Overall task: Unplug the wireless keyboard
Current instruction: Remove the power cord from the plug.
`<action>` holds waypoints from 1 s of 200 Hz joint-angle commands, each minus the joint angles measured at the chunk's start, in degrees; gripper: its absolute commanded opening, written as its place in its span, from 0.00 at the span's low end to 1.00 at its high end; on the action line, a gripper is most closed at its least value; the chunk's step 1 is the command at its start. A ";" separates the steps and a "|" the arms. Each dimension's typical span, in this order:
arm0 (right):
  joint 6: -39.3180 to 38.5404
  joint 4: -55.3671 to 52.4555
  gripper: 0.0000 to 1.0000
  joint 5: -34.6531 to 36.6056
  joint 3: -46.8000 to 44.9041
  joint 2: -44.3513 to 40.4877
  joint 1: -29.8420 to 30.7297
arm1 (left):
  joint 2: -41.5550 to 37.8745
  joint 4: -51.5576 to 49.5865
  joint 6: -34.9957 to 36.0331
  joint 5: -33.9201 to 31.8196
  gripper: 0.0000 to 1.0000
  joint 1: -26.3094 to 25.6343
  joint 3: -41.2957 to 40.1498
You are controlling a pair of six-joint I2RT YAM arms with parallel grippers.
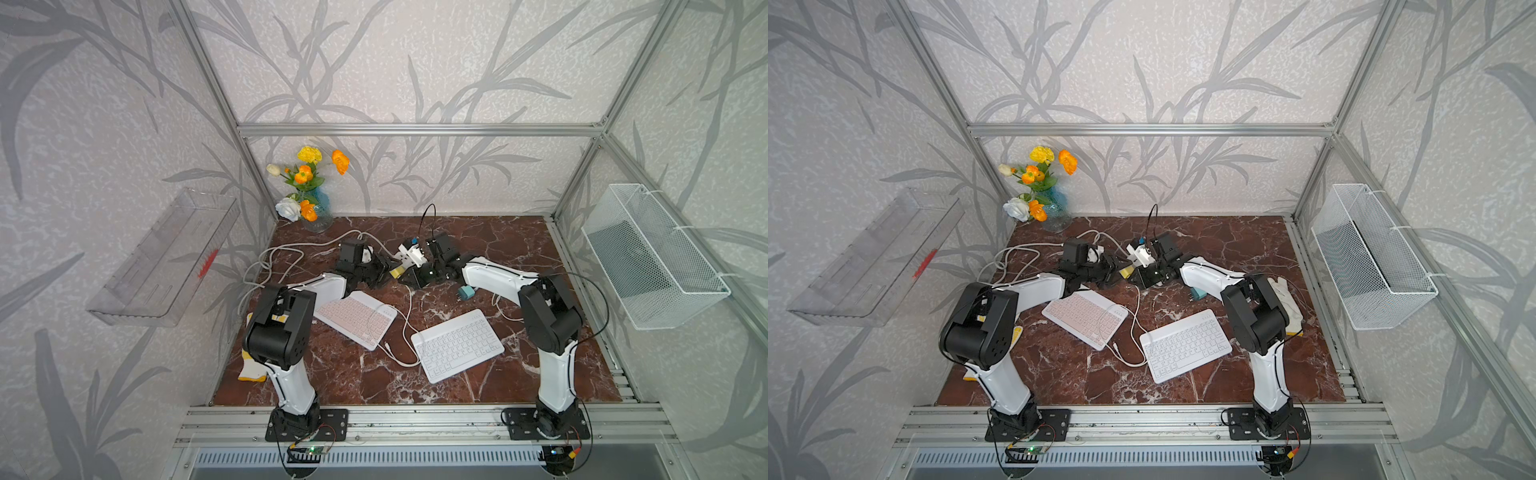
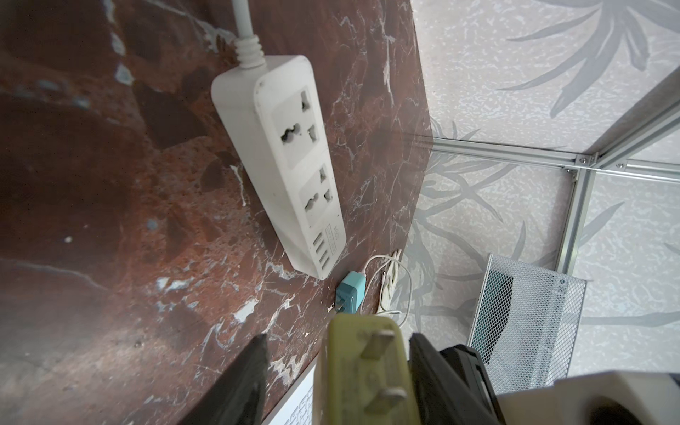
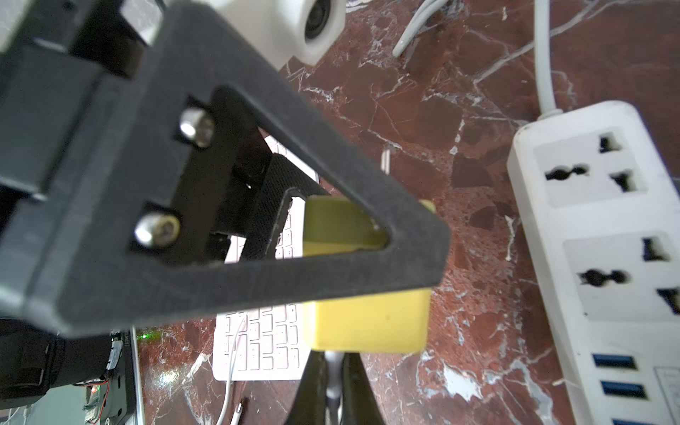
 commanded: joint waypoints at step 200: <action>-0.52 -10.95 0.02 3.53 6.16 3.14 1.65 | -1.00 -1.28 3.94 -3.29 0.00 -0.19 1.16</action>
